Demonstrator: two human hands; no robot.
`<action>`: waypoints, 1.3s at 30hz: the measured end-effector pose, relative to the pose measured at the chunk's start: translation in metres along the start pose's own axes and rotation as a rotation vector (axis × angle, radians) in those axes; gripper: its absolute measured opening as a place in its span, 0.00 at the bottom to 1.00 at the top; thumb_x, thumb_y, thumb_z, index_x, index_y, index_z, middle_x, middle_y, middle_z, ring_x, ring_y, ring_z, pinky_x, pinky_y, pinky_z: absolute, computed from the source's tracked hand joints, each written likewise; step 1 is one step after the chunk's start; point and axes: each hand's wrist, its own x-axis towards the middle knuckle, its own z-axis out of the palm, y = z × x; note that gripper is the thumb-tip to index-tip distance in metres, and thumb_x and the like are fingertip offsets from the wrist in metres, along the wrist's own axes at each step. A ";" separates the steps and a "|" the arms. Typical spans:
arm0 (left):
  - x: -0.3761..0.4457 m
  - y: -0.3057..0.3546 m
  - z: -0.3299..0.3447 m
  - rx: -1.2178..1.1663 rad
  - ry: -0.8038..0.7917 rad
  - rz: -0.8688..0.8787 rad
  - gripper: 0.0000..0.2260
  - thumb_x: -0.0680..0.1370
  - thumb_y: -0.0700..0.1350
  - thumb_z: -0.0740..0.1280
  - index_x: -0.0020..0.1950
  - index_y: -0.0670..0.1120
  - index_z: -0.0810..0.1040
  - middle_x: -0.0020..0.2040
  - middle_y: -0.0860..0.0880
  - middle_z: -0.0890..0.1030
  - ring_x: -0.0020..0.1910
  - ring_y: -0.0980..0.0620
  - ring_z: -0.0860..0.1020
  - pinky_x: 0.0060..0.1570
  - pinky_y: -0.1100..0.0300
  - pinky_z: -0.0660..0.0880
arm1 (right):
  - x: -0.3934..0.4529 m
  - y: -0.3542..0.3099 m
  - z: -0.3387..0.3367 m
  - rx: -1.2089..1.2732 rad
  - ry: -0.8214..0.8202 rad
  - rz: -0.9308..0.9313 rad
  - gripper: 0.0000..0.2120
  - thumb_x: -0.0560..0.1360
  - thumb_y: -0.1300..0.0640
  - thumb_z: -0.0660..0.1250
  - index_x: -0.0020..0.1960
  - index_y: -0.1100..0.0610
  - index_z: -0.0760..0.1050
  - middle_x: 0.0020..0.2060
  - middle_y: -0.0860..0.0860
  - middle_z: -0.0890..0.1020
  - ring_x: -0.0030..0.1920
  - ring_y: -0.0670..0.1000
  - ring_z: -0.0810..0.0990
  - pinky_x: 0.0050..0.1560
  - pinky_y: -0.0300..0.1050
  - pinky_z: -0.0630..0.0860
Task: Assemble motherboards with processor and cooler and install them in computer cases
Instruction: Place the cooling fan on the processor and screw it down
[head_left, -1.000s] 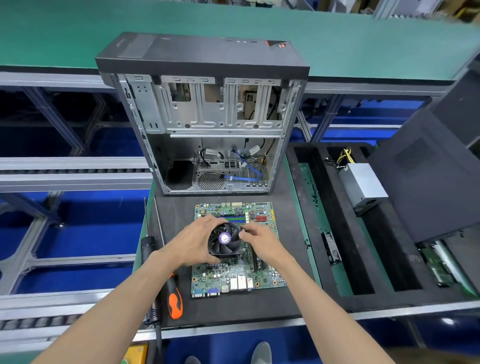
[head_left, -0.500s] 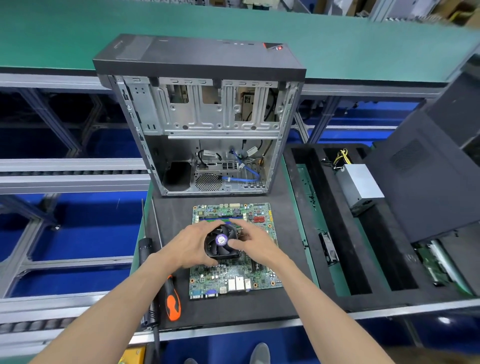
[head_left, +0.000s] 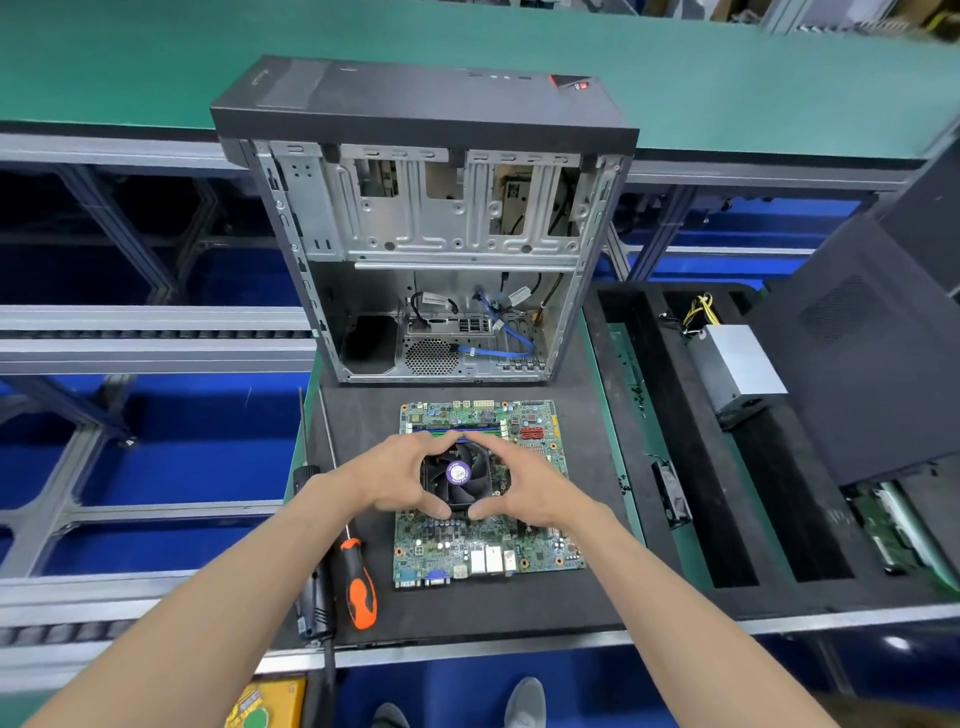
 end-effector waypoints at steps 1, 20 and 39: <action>0.000 -0.001 0.001 -0.014 0.006 -0.004 0.49 0.66 0.52 0.82 0.81 0.51 0.60 0.74 0.52 0.70 0.73 0.53 0.68 0.68 0.65 0.63 | 0.001 0.000 0.001 -0.001 0.004 -0.002 0.47 0.65 0.51 0.82 0.78 0.40 0.62 0.71 0.44 0.73 0.69 0.46 0.71 0.69 0.45 0.68; -0.011 0.006 0.001 0.328 0.057 0.016 0.49 0.69 0.64 0.75 0.82 0.56 0.50 0.78 0.51 0.63 0.75 0.48 0.62 0.70 0.46 0.65 | -0.003 -0.017 0.001 -0.066 0.011 0.064 0.48 0.68 0.55 0.81 0.80 0.46 0.59 0.76 0.48 0.68 0.75 0.52 0.66 0.73 0.50 0.65; -0.073 -0.062 0.030 -0.067 0.542 -0.737 0.17 0.80 0.48 0.66 0.59 0.39 0.64 0.59 0.36 0.73 0.54 0.32 0.75 0.47 0.48 0.66 | -0.009 -0.048 0.047 -0.576 0.227 -0.216 0.39 0.73 0.50 0.72 0.80 0.47 0.58 0.79 0.46 0.57 0.78 0.50 0.56 0.76 0.57 0.50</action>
